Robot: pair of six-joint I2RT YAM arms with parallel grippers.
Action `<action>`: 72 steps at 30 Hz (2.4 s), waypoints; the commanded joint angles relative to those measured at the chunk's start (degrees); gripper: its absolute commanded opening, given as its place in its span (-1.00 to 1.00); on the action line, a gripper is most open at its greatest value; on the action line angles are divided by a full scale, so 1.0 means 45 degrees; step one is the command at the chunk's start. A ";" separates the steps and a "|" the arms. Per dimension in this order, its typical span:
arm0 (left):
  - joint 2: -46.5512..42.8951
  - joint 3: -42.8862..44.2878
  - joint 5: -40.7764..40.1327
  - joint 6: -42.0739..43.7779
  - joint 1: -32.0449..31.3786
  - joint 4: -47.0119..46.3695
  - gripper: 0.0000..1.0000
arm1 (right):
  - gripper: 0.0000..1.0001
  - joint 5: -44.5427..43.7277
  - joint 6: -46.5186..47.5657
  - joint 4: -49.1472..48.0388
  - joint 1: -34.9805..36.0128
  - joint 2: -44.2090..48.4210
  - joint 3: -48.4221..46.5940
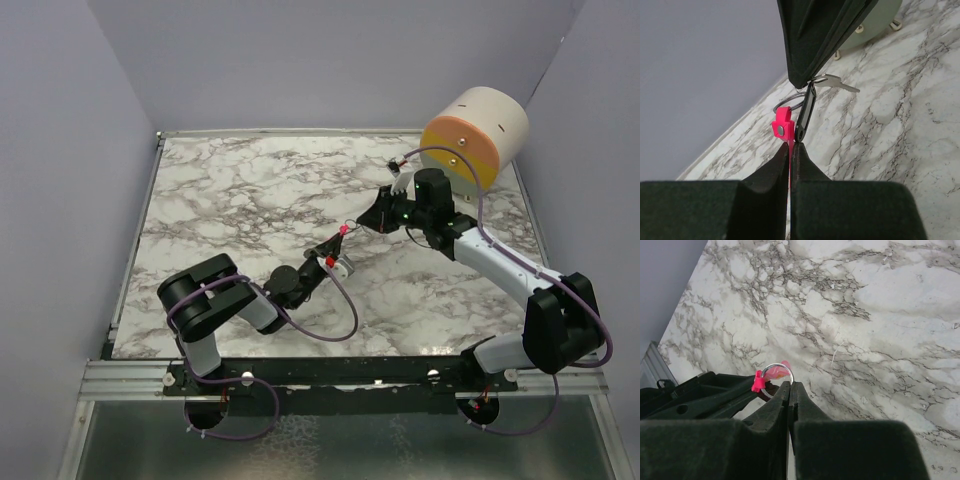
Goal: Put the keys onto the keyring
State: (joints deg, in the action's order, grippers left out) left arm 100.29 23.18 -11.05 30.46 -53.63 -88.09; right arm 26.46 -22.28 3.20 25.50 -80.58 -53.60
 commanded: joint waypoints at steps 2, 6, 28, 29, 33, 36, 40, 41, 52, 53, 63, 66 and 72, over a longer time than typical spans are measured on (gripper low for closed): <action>-0.0407 0.0076 0.1237 -0.0527 -0.0062 -0.2865 -1.00 | -0.99 -0.0036 0.0244 0.0090 0.0112 0.0022 0.0265; -0.0365 -0.0103 0.1290 -0.0467 -0.0027 -0.2865 -1.00 | -0.99 -0.0165 0.0370 0.0138 0.0115 0.0151 0.0187; -0.0146 -0.0463 0.2187 -0.1461 0.0551 -0.2863 -1.00 | -0.99 -0.0654 0.2246 -0.0613 0.0111 0.0564 0.0294; -0.0152 -0.0483 0.2256 -0.1605 0.0589 -0.2865 -1.00 | -0.99 -0.0846 0.2385 -0.0882 0.0115 0.0674 0.0462; -0.0199 -0.0574 0.2397 -0.1807 0.0664 -0.2865 -1.00 | -0.99 -0.1531 0.2963 -0.1345 0.0115 0.0855 0.0748; -0.0219 -0.0617 0.2186 -0.1779 0.0686 -0.2860 -1.00 | -0.99 -0.1853 0.3191 -0.1186 0.0115 0.0884 0.0702; -0.0207 -0.0698 0.2155 -0.1767 0.0775 -0.2865 -1.00 | -0.99 -0.1804 0.3294 -0.1170 0.0106 0.1044 0.0723; -0.0198 -0.0703 0.2186 -0.1776 0.0802 -0.2862 -1.00 | -0.99 -0.1740 0.3324 -0.1162 0.0114 0.1059 0.0716; -0.0088 -0.0610 0.1629 -0.2197 0.1017 -0.2865 -1.00 | -0.99 -0.0836 0.3334 -0.0702 0.0115 0.1042 0.0505; -0.0034 -0.0601 0.1446 -0.2171 0.1011 -0.2862 -1.00 | -0.99 -0.0745 0.3258 -0.0527 0.0103 0.1008 0.0403; 0.0631 -0.0259 0.0959 -0.2313 0.1027 -0.2864 -0.91 | -0.98 0.1012 0.2831 0.0559 0.0115 0.0874 0.0052; 0.0803 -0.0127 0.1080 -0.2525 0.1024 -0.2865 -0.83 | -0.99 0.1201 0.2741 0.0724 0.0115 0.0887 0.0092; 0.1017 0.0126 0.1420 -0.2878 0.1035 -0.2862 -0.65 | -0.98 0.1522 0.2329 0.0886 0.0135 0.0799 0.0173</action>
State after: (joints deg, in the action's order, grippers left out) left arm 103.74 22.33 -4.51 19.77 -49.43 -88.23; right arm 30.74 -10.22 6.22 26.39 -77.34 -51.48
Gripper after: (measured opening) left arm 0.154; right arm 0.012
